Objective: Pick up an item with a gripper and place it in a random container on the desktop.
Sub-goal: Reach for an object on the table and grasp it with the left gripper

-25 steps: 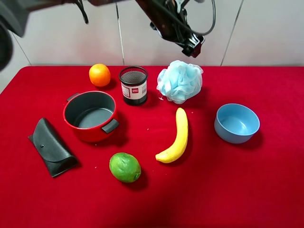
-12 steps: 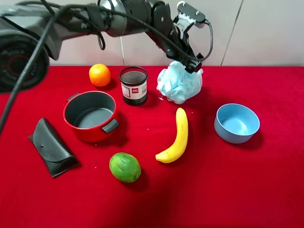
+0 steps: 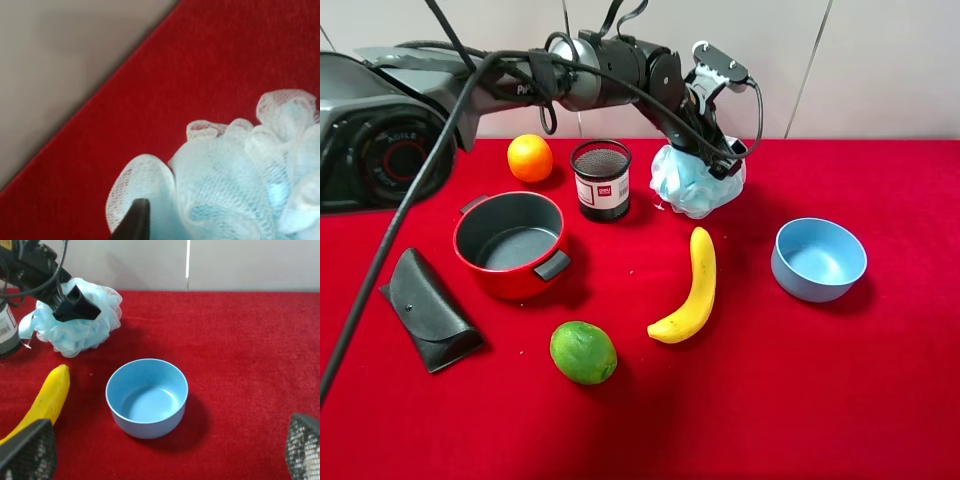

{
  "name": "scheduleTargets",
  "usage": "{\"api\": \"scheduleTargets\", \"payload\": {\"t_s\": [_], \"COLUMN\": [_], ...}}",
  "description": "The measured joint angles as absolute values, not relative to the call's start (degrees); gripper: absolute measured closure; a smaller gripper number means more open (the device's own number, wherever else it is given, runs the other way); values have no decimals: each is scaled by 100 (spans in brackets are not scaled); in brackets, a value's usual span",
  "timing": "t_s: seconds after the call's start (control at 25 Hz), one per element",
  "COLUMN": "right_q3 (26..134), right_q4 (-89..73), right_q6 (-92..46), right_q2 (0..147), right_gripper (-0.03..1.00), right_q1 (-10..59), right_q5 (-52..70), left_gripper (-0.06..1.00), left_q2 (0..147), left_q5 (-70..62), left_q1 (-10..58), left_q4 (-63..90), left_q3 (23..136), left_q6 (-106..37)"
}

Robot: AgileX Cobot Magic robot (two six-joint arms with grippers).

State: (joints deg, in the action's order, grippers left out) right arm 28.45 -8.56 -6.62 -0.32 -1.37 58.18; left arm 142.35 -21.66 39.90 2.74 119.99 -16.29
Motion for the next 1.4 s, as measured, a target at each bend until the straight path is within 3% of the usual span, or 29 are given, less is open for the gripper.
{"api": "scheduleTargets", "payload": {"t_s": [1.0, 1.16, 1.4], "right_q3": [2845, 2845, 2845], "right_q4": [-856, -856, -856], "right_q6": [-662, -662, -662], "right_q2": [-32, -32, -32], "right_gripper": [27, 27, 27], "right_q1": [-137, -137, -137], "right_q5": [5818, 5818, 5818], "left_gripper": [-1, 7, 30], "left_q2": [14516, 14516, 14550], "left_q5": [-2614, -2721, -2777], "left_q1": [4048, 4048, 4048], "left_q4": [273, 273, 256], "left_q3": [12027, 12027, 12022], "left_q6": [-1629, -1629, -1629]}}
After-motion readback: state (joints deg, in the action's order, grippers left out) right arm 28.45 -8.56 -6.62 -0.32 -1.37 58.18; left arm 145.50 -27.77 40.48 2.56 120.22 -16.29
